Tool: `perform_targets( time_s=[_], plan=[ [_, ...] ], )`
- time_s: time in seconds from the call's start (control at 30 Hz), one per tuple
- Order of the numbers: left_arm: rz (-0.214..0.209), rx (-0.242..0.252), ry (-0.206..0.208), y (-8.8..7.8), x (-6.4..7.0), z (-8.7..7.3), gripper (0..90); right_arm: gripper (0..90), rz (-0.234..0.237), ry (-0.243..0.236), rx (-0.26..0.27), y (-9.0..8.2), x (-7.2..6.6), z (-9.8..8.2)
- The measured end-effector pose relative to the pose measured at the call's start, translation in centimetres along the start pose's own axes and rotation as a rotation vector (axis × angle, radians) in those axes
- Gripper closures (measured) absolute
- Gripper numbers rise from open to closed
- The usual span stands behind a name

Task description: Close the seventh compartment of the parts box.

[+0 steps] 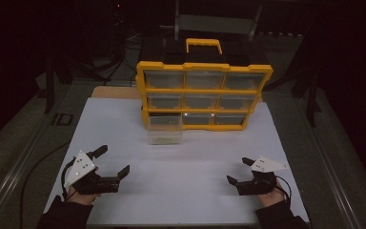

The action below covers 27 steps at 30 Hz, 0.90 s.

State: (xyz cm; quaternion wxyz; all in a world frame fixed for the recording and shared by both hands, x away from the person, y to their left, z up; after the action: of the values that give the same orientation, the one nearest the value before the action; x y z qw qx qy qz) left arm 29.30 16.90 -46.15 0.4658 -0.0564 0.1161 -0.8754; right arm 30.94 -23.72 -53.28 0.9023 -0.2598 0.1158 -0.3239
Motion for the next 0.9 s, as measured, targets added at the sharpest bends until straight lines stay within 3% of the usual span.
perform_targets(
  time_s=[0.33,0.4,0.63,0.9],
  plan=[
    [-0.024,0.013,-0.029,0.3,0.0,3.6,1.1,9.1,0.004,-0.001,0.014,-0.1,0.0,0.2],
    [-0.018,0.011,-0.014,0.5,0.1,4.2,1.0,9.1,0.004,0.002,0.012,-0.1,0.0,0.2],
    [-0.053,0.03,0.043,1.0,1.5,6.2,1.0,9.1,0.008,0.0,0.012,0.0,-0.2,0.3],
    [-0.069,0.015,0.066,2.2,3.0,6.7,1.1,9.1,0.01,-0.002,0.013,0.0,-0.2,0.4]
  ],
)
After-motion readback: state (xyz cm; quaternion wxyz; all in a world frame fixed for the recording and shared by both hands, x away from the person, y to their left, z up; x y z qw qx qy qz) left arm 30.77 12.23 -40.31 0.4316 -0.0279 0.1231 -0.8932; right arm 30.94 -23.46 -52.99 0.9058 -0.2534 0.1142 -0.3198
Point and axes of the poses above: each handheld gripper's, and its own axes: y roughly forward along the jaws, z roughly out of its top, x roughly to its right, the point moved 8 cm from there along y, roughly forward along the jaws, and after that the axes turned 5 degrees about z, right-handed, at the moved point
